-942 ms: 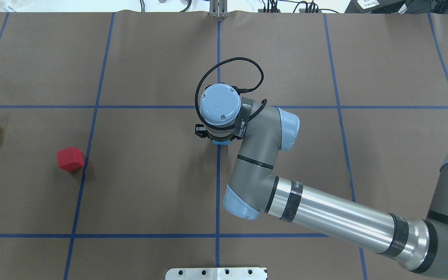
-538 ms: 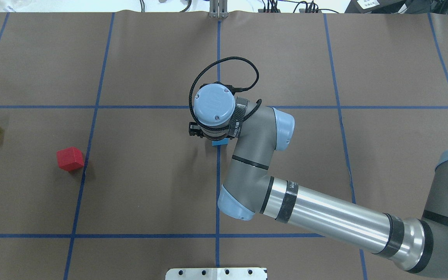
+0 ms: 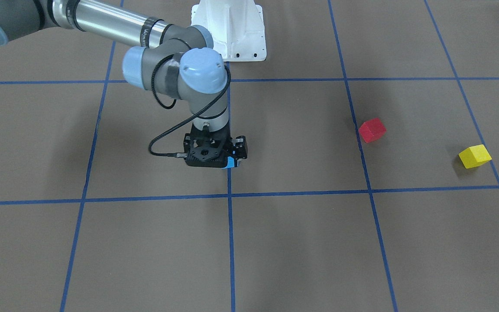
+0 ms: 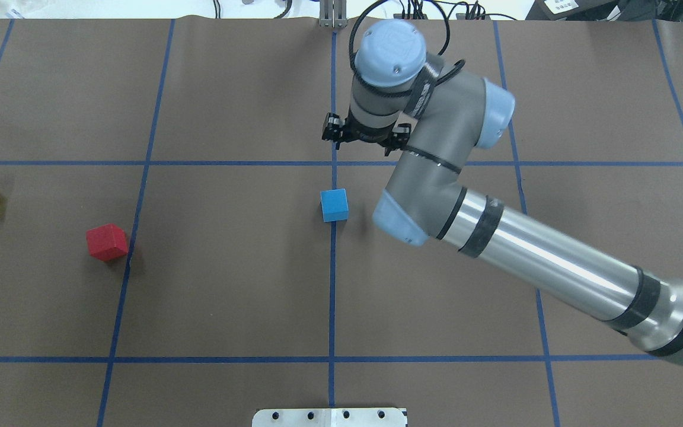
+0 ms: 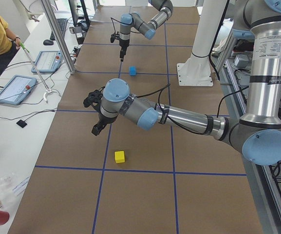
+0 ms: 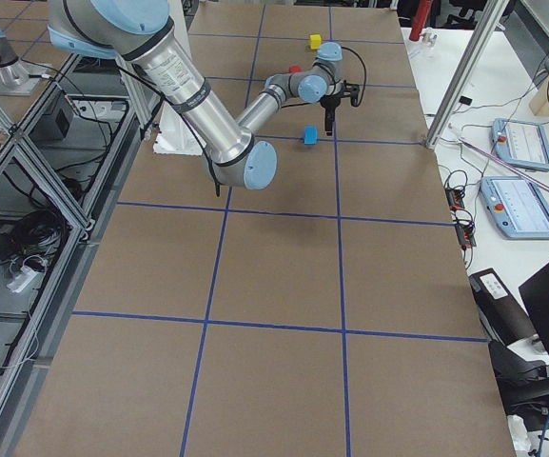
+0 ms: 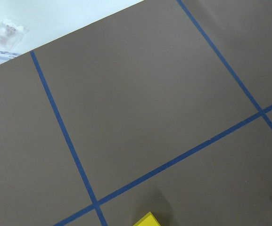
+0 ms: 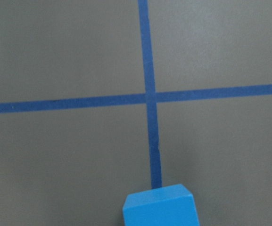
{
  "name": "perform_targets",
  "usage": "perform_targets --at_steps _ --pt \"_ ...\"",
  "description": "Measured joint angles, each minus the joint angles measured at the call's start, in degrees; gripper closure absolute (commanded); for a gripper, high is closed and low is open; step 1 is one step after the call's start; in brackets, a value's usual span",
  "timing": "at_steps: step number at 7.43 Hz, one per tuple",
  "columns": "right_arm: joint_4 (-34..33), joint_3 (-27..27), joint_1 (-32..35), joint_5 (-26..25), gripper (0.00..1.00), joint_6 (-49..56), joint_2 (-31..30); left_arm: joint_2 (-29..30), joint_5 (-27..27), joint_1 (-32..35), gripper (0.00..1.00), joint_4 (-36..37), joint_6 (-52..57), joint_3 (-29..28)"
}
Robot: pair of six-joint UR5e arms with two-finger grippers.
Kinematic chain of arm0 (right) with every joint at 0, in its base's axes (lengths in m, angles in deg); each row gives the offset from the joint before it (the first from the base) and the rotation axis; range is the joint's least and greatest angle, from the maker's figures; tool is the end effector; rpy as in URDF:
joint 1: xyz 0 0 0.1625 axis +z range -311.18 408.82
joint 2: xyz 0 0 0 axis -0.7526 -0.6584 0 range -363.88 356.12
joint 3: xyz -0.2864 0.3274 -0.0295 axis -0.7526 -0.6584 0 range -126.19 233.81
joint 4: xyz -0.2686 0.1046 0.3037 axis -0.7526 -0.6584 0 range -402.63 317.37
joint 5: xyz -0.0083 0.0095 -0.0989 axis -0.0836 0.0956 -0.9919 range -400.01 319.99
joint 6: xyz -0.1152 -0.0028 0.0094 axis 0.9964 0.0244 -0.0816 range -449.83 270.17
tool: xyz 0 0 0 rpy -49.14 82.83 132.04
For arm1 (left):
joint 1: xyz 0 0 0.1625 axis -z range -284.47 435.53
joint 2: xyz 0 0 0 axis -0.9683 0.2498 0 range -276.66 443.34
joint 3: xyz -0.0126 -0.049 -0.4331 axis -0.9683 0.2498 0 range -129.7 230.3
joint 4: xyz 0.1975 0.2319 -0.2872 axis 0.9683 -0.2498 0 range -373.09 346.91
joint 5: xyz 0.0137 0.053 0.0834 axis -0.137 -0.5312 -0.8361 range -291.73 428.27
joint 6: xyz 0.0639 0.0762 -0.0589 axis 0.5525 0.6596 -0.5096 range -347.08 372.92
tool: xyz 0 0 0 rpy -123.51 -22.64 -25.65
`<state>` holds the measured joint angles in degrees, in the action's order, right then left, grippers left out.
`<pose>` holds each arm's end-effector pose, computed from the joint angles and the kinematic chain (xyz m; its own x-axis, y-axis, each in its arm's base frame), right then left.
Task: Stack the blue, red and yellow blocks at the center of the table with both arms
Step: 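Release the blue cube and withdraw the right gripper, then move the left gripper down onto the red cube and grasp it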
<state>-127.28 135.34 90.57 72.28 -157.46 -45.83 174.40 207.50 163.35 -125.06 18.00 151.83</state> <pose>-0.5196 -0.5836 0.2062 0.6468 0.1052 0.7554 -0.1839 0.9827 0.0206 -0.0259 -0.5217 0.5175 0.6309 0.5253 -0.5710 -0.0876 0.7795 0.6203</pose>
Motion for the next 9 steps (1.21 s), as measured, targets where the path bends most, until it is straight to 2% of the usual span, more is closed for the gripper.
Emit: perform_targets --at_steps 1,3,4,7,9 --pt "0.0 3.3 5.3 4.0 0.00 5.6 -3.7 0.1 0.7 -2.4 0.00 -1.4 -4.0 0.3" --pt "-0.3 8.5 17.4 11.5 0.00 20.0 -12.2 0.1 -0.6 -10.2 0.00 -6.5 -23.8 2.4" --pt "-1.6 9.3 22.9 13.3 0.00 29.5 -15.3 0.2 -4.2 -15.8 0.00 -8.0 -33.5 3.9" --pt "-10.9 10.7 38.9 18.6 0.00 62.8 -23.7 -0.2 -22.6 -35.7 0.00 -8.2 -56.3 7.9" --pt "-14.2 11.1 44.1 20.1 0.00 73.3 -27.2 -1.3 -28.1 -42.1 0.00 -5.8 -63.2 8.3"
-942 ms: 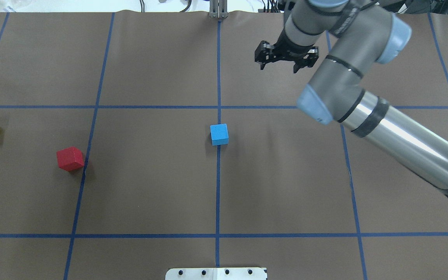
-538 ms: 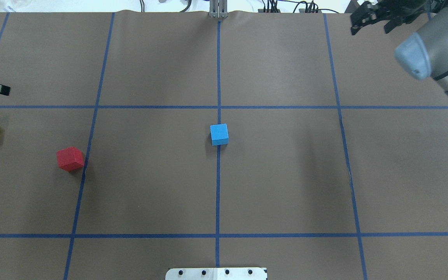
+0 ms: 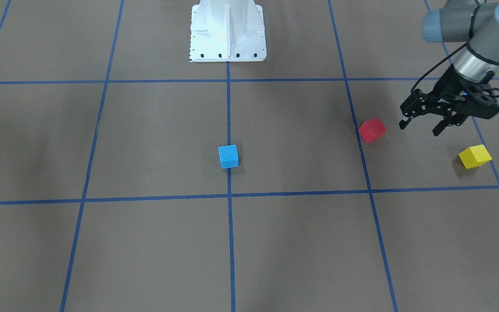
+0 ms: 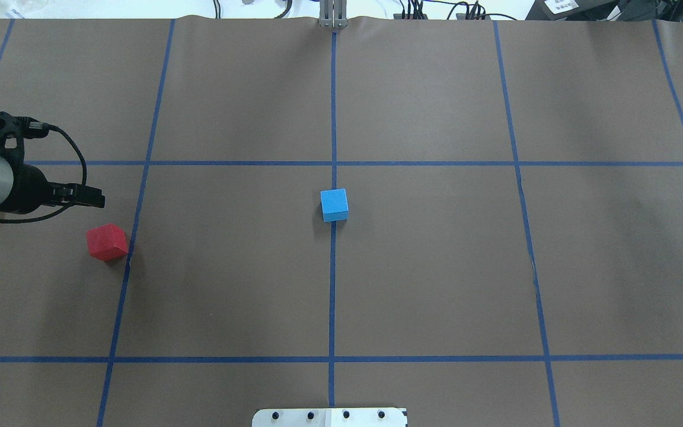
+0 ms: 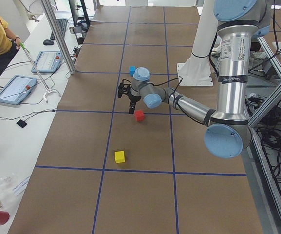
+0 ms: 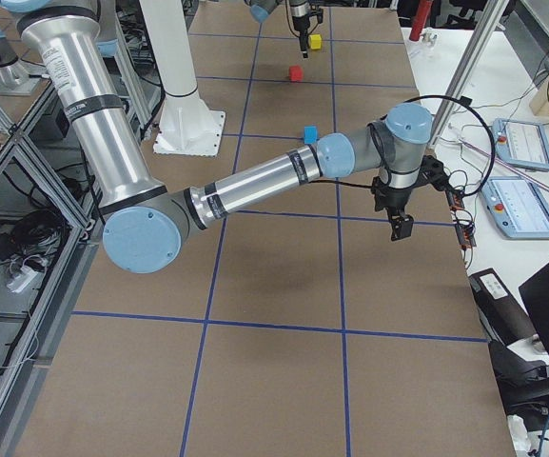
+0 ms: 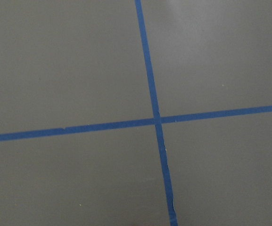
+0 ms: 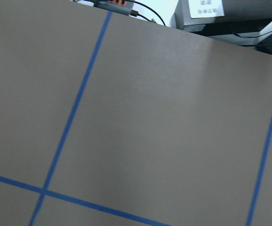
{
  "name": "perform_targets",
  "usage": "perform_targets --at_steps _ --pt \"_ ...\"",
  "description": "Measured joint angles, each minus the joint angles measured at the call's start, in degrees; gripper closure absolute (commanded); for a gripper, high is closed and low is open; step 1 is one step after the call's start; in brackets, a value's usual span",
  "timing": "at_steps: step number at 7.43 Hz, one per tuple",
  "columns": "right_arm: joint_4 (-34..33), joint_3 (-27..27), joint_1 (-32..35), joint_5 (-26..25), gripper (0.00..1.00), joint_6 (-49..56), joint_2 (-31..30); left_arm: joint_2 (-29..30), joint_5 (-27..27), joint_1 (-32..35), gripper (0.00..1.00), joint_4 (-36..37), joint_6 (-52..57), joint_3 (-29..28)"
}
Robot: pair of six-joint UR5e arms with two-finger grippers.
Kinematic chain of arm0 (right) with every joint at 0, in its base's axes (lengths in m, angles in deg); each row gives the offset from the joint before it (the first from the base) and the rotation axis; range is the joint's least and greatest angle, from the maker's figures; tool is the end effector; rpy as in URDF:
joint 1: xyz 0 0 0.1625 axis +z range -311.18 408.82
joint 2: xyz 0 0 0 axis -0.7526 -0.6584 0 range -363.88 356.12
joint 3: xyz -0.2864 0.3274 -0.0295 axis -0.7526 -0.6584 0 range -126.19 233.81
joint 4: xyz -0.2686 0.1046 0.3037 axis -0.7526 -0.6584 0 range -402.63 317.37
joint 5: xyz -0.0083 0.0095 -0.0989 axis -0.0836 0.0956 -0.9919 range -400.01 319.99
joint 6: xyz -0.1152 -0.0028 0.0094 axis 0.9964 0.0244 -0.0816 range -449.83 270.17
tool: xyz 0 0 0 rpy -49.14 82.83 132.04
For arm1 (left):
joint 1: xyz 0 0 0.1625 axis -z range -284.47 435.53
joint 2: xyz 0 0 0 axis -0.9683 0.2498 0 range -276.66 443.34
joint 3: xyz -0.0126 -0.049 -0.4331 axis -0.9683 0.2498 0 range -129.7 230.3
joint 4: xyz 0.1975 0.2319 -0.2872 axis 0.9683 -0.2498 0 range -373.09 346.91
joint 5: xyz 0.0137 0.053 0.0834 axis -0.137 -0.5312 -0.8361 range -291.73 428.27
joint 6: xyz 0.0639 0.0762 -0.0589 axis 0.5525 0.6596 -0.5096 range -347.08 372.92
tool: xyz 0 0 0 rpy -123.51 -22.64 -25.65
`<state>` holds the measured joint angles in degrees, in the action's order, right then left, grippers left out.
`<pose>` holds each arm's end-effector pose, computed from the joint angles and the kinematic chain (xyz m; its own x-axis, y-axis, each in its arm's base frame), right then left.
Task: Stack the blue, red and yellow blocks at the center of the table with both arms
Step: 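Move the left gripper down onto the red cube and grasp it, then carry the red cube with the left gripper above the blue cube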
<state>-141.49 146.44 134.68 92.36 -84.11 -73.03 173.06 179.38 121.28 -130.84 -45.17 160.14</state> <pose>0.0092 -0.6396 0.4691 0.7140 -0.3182 0.6237 0.1418 0.9380 0.3163 0.2963 -0.4355 0.4654 0.6572 0.0321 -0.7530 0.1603 0.9703 0.1813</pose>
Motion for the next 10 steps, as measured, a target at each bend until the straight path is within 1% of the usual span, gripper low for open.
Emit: perform_targets --at_steps 3,8,9,10 --pt "-0.3 0.2 1.1 -0.2 0.00 2.1 -1.4 0.1 -4.2 -5.1 0.00 2.8 -6.2 -0.1" --pt "-0.3 0.3 1.1 -0.6 0.00 2.1 -1.7 0.6 -6.8 -9.3 0.01 3.0 -7.9 -2.8" --pt "-0.2 0.3 1.2 -0.7 0.00 2.1 -1.7 0.7 -7.3 -10.0 0.12 3.0 -8.1 -3.2" --pt "-0.2 0.3 1.2 -0.7 0.00 2.1 -1.7 0.7 -7.9 -10.6 0.74 2.9 -8.3 -3.6"
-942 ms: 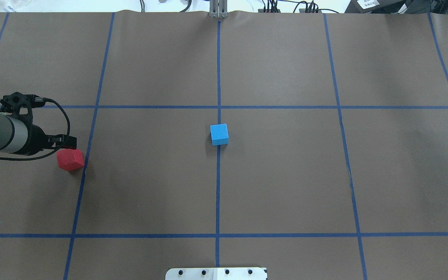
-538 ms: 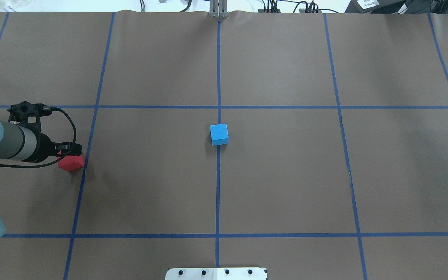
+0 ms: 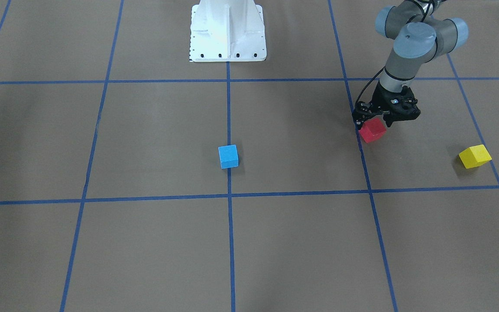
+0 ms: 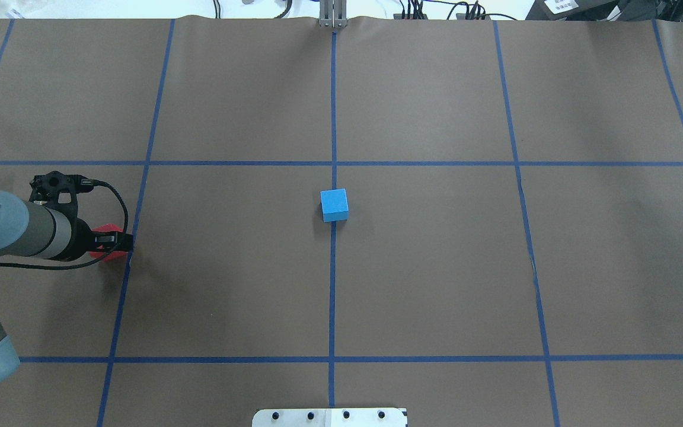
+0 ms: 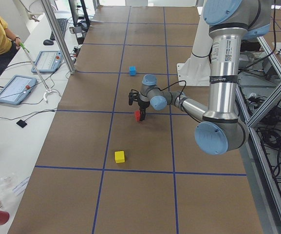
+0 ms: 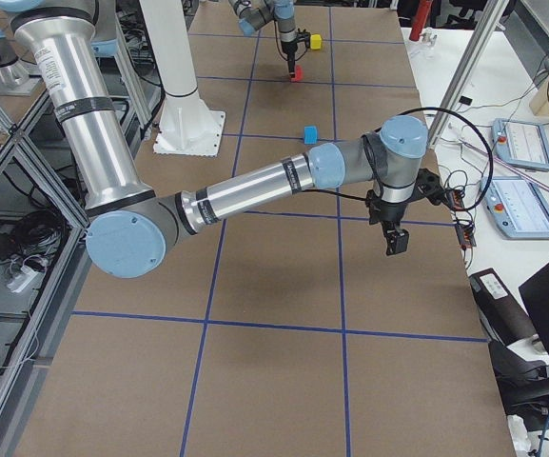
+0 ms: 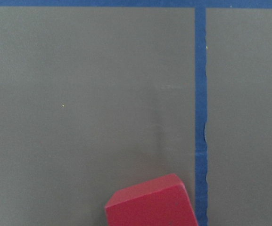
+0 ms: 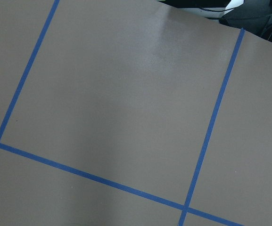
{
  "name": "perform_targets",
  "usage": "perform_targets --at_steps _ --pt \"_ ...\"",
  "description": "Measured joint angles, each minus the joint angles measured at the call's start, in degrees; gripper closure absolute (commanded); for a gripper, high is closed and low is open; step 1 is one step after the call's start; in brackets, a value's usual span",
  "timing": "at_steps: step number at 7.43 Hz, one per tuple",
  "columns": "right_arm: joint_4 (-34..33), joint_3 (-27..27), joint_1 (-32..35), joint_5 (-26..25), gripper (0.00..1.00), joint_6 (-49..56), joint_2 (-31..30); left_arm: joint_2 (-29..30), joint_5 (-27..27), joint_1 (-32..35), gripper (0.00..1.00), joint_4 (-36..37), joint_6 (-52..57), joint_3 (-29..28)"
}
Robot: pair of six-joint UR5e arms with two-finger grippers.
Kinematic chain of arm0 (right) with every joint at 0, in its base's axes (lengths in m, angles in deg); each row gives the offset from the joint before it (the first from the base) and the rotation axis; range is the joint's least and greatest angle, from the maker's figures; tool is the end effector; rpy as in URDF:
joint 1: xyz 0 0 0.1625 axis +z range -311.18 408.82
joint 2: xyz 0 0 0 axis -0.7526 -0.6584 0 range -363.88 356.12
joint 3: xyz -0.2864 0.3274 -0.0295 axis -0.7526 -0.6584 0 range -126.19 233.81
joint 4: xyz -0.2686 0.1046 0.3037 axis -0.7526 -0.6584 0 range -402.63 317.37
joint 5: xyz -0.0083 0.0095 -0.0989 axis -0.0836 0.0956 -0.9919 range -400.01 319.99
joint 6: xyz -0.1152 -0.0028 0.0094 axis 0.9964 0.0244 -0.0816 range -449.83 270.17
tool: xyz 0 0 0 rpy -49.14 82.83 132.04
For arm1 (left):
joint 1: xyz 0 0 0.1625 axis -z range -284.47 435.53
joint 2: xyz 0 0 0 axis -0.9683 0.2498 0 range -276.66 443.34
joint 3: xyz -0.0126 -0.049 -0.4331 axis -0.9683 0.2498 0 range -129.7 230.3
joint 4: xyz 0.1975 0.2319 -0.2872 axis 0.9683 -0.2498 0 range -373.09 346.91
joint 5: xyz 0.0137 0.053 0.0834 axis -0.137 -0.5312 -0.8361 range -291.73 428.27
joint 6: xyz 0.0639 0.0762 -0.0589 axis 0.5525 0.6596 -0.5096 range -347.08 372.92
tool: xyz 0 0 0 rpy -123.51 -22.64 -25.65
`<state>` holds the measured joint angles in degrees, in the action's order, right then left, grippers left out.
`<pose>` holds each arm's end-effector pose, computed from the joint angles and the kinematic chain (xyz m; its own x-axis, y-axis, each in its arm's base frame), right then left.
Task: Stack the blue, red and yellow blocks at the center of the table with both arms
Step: 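Carry the red cube with the left gripper above the blue cube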
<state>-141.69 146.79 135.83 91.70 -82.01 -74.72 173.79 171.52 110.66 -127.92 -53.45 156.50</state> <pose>0.0235 -0.6295 0.4861 0.7239 -0.3200 0.6112 0.1507 0.9379 0.3125 0.3744 -0.3940 0.5030 0.7361 -0.0408 -0.6756 0.1538 0.9822 0.1082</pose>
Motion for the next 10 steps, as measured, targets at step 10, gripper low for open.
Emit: perform_targets --at_steps 10 --pt "0.0 -0.2 0.4 -1.4 0.00 -0.5 -5.0 30.9 2.6 0.1 1.00 36.0 11.8 3.7"
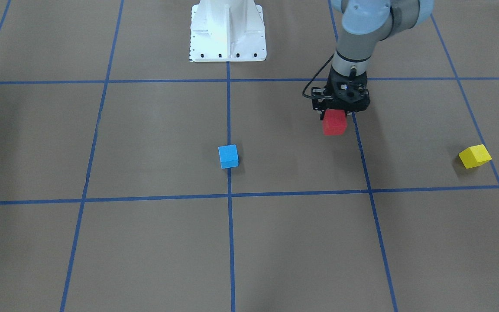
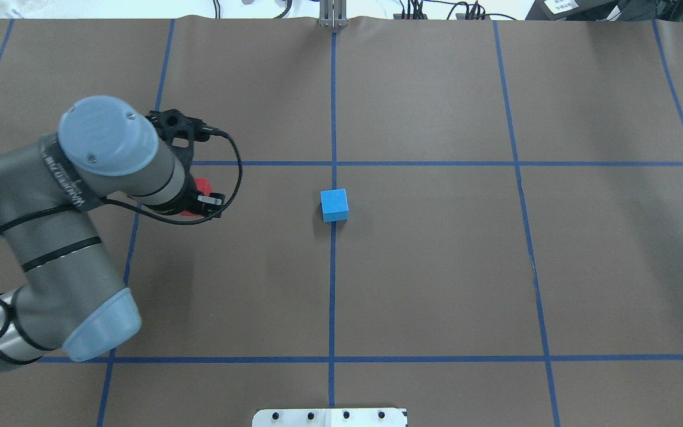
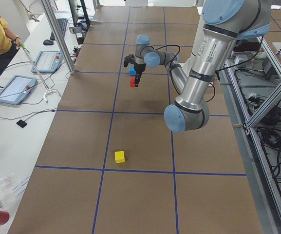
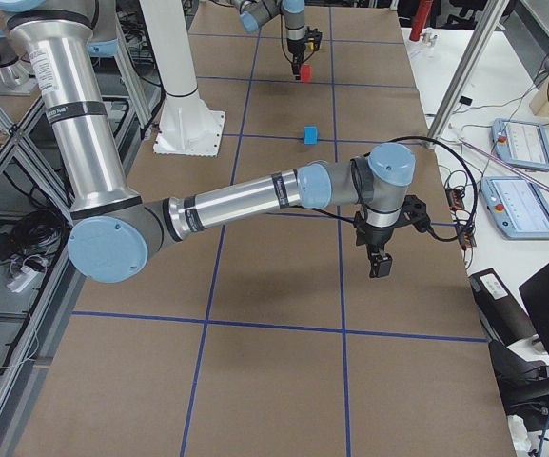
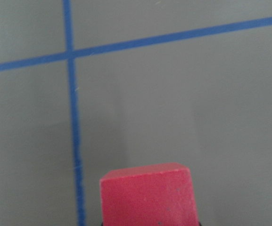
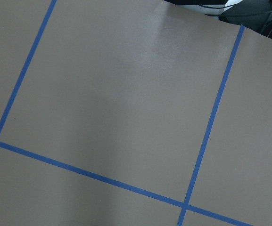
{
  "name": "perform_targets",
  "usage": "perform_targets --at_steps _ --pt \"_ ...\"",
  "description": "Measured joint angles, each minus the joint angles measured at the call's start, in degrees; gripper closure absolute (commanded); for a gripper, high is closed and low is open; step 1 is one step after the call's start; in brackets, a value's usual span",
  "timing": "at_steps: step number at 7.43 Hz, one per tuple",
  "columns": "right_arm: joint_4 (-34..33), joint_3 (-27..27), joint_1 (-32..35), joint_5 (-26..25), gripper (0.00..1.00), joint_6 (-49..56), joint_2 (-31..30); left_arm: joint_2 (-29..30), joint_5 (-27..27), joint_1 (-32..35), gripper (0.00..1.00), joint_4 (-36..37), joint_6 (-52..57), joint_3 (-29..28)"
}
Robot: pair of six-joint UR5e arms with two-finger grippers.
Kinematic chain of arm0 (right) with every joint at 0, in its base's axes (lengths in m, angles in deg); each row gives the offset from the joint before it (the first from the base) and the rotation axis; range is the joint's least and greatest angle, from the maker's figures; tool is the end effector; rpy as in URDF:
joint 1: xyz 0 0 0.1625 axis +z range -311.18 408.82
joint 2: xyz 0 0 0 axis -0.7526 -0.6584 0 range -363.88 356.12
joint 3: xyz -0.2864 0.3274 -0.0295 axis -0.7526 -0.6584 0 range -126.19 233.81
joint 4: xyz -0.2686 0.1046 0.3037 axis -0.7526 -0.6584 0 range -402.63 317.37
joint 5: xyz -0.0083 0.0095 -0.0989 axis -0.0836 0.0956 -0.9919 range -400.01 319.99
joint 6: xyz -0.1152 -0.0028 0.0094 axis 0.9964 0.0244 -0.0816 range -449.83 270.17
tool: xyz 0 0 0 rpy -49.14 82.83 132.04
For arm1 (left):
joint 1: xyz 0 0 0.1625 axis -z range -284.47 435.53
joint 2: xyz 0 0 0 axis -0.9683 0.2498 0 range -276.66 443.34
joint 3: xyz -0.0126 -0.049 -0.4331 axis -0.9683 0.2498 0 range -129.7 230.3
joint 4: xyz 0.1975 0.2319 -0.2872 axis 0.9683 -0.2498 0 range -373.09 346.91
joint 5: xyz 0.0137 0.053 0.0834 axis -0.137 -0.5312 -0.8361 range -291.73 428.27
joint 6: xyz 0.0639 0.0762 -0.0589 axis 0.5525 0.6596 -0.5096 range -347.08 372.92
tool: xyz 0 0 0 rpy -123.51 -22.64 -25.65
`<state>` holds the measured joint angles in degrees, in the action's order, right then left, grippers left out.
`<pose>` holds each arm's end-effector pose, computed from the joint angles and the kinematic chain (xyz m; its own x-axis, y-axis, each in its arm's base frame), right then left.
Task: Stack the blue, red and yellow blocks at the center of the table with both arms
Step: 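Carry the red cube with the left gripper above the blue cube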
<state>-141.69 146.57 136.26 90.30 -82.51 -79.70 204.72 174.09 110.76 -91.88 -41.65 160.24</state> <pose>0.0317 -0.5994 0.5431 0.7460 -0.2478 0.6181 0.1405 0.9658 0.2177 0.4502 -0.4425 0.2457 0.7476 0.1549 -0.6458 -0.0269 0.9787 0.2037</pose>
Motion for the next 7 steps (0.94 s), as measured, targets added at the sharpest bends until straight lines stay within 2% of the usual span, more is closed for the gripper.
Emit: perform_targets --at_steps 3,5,7 --pt "0.0 0.1 0.6 -0.1 0.00 -0.5 -0.8 17.8 0.0 -2.3 1.00 2.0 -0.7 -16.1" --pt "-0.1 0.2 0.8 -0.1 0.00 -0.6 -1.1 24.1 -0.1 -3.5 1.00 -1.5 -3.1 -25.2" --pt "-0.1 0.2 0.9 -0.1 0.00 -0.6 -1.2 27.0 -0.2 -4.4 0.84 -5.4 -4.9 -31.4"
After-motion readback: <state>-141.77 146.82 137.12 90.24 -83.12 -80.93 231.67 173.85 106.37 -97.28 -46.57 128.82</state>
